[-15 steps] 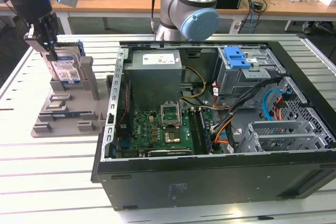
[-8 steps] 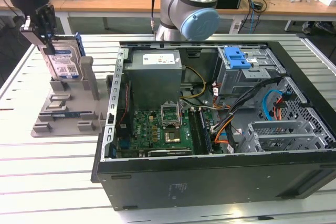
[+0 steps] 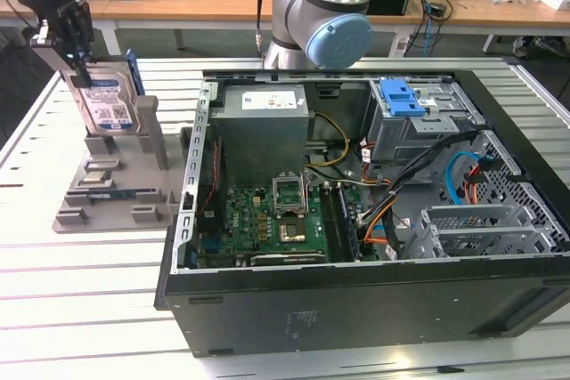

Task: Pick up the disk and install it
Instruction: 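Pick up the disk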

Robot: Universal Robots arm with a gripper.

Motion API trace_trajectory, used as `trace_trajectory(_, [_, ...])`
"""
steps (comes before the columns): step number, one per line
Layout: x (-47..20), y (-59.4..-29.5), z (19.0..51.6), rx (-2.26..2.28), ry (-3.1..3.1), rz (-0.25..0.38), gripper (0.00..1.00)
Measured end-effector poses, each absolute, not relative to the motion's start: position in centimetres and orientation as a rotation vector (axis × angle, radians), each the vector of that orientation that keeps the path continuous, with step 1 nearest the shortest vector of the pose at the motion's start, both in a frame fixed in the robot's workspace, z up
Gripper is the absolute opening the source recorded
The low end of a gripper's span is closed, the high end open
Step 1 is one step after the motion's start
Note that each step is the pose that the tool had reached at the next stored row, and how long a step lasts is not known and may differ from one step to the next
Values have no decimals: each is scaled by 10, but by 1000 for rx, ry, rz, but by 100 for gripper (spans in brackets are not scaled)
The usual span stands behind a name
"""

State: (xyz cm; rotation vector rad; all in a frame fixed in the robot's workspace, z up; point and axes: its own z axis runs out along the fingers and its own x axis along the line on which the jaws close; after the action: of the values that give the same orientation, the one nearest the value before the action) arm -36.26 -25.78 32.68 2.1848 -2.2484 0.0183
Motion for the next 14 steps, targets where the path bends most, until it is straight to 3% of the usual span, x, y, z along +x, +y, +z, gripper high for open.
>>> trace_trajectory(14, [-363,-257,344,2185,-2249,18,37])
